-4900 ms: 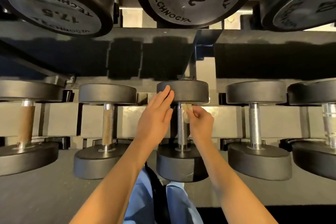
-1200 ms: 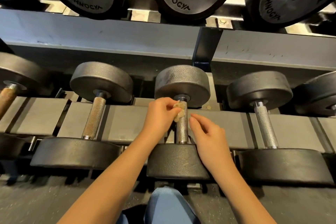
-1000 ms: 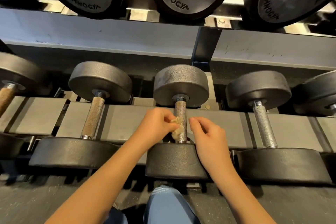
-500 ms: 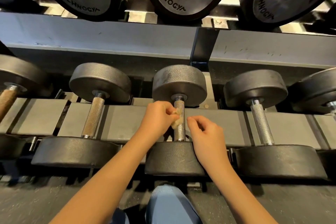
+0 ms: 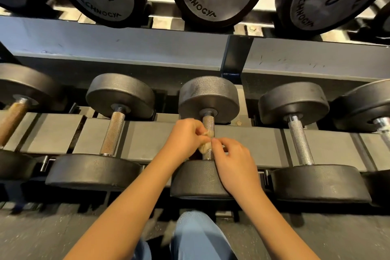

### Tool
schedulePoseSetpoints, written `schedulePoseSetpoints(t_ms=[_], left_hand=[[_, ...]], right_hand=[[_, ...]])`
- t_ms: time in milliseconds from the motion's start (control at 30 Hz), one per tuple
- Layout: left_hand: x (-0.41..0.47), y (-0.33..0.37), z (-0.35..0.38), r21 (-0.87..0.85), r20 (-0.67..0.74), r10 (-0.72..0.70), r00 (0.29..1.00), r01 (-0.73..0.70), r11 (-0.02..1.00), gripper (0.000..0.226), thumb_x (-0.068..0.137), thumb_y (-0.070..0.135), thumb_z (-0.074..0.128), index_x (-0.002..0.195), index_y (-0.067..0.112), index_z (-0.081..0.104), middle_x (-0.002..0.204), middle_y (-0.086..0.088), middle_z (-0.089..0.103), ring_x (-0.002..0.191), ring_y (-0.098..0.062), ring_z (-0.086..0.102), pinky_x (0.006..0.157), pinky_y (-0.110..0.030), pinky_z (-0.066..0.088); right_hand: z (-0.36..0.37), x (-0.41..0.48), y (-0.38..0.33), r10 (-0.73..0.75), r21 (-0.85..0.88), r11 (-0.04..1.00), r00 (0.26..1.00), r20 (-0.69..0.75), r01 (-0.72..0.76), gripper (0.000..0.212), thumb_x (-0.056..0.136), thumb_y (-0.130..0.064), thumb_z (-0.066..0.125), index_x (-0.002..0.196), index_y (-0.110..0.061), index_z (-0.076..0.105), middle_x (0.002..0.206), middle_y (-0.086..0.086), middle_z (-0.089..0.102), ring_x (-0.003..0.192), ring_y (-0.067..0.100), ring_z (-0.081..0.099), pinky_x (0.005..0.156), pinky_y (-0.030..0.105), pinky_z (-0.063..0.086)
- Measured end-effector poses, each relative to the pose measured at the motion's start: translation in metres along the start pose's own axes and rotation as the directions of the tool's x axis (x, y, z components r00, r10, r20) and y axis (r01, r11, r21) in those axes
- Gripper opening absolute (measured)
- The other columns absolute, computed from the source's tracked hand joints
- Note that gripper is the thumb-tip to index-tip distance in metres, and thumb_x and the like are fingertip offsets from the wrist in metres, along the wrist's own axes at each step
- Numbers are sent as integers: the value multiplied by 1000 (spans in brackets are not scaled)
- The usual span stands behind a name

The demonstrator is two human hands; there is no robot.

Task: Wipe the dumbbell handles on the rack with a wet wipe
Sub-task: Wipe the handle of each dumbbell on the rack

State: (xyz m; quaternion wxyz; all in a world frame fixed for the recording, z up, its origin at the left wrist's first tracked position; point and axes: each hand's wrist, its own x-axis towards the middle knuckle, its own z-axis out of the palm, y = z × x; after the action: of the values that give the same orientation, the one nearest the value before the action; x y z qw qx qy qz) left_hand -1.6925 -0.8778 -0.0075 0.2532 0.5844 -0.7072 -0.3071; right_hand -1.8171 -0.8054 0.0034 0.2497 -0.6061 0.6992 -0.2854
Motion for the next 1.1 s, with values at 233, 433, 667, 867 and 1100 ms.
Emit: schedulePoseSetpoints(t_ms=[233,433,667,867,1100], left_hand=[[6,6,-4,-130,-115,-77,990,62,990,11,82,12,72,76,18,64,78,1,66,71,-5,58,60,-6,40],[0,9,-3,-7,-14,-103,995,103,995,16,83,18,71,72,18,61,70,3,59,68,-10,55,62,-18,44],[-32,-2,-29,124,107,-88,990,75,989,8,80,18,74,78,16,66,72,5,59,70,-10,56,63,-22,41],[-60,-39,-114,214,-292,-43,956,109,971,6,81,16,72,80,13,67,81,3,59,77,-12,54,65,-19,35],[-39,-93,-152,113,-497,-199,845,290,950,7,84,18,69,79,14,69,81,0,65,81,-14,60,74,-29,44]], right_hand=[[2,-2,1,-20,51,998,1000,-20,21,32,95,-42,40,83,-21,62,85,-2,60,80,14,53,63,30,34],[2,-2,1,-21,25,999,1000,-11,22,34,95,-41,40,87,-18,64,86,0,61,79,14,54,62,29,34],[0,-3,-4,-57,-27,998,998,0,57,30,96,-34,42,79,-16,58,80,-1,57,75,17,52,56,30,35],[8,11,-36,-360,-152,919,932,50,363,29,95,-26,52,118,-12,64,118,3,63,110,21,54,89,33,39],[57,60,-118,-556,-57,821,817,151,569,44,96,-24,51,139,-14,46,148,3,40,135,19,36,106,32,33]])
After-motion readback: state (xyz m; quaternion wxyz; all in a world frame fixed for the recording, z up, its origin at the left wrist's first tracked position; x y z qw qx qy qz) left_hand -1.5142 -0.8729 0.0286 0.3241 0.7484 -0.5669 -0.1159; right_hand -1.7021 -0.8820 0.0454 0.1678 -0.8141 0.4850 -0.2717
